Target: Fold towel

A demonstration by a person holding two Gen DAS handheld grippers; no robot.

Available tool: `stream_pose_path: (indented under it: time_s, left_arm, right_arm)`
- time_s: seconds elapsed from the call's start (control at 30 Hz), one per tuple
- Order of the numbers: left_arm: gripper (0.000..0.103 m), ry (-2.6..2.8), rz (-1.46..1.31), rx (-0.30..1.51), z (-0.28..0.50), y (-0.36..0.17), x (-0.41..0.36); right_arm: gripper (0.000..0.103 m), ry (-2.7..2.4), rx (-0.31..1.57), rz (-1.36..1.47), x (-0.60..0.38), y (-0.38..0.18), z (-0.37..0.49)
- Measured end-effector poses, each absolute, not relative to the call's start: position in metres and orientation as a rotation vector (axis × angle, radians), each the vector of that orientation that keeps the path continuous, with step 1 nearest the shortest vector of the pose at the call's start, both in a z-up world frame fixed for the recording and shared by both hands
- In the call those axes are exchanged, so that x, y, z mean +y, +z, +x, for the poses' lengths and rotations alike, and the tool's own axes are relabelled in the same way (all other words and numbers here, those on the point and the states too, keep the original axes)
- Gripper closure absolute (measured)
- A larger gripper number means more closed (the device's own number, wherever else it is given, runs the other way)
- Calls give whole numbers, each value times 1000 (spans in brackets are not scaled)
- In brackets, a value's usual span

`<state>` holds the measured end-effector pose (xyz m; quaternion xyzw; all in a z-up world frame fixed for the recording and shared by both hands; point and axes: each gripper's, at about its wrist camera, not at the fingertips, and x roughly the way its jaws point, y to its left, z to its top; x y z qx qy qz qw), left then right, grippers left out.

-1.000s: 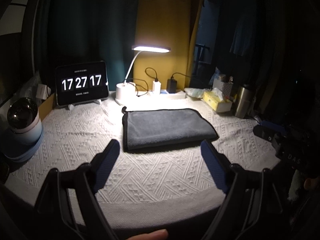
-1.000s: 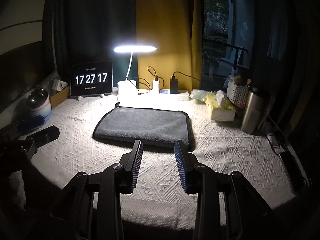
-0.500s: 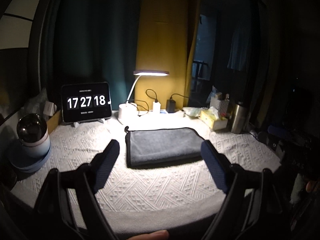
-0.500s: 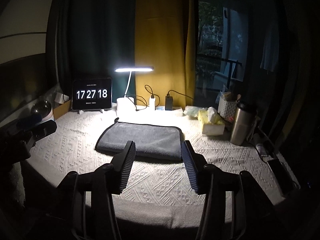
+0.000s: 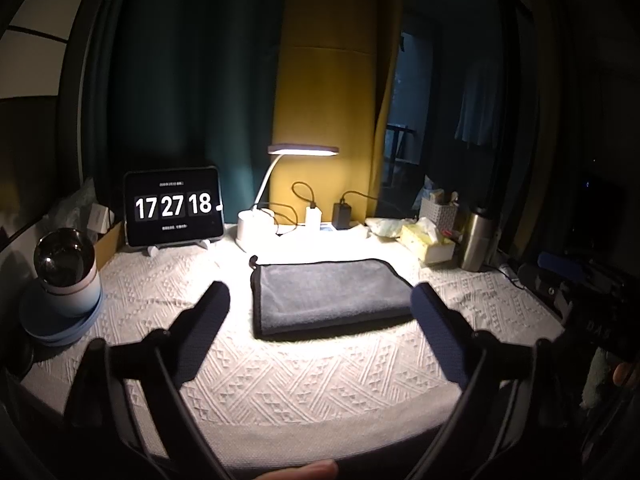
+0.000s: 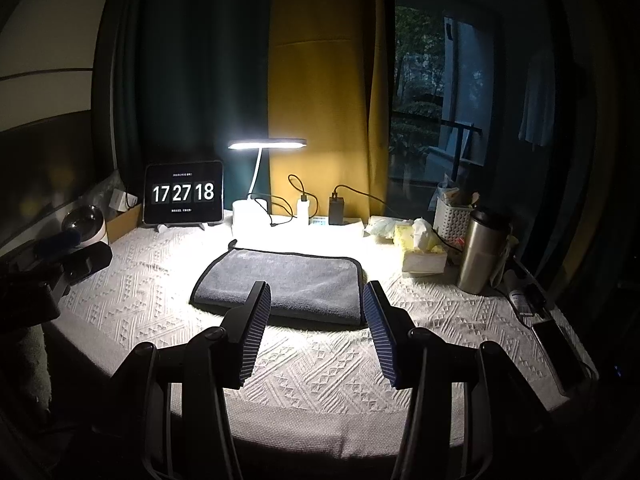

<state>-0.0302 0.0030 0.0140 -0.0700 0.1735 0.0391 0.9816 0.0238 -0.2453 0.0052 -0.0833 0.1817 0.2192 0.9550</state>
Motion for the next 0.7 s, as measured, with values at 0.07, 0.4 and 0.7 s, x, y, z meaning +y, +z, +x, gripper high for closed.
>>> stream_pose_path:
  time_s: [0.07, 0.4, 0.7]
  left_arm:
    - [10, 79, -142, 349, -30, 14, 3]
    - [10, 79, -144, 350, -30, 13, 4]
    - [10, 79, -145, 351, -31, 12, 5]
  right_arm:
    - [52, 445, 369, -170, -245, 5, 24]
    - [52, 445, 368, -170, -245, 5, 23]
    - [51, 446, 370, -169, -245, 5, 24]
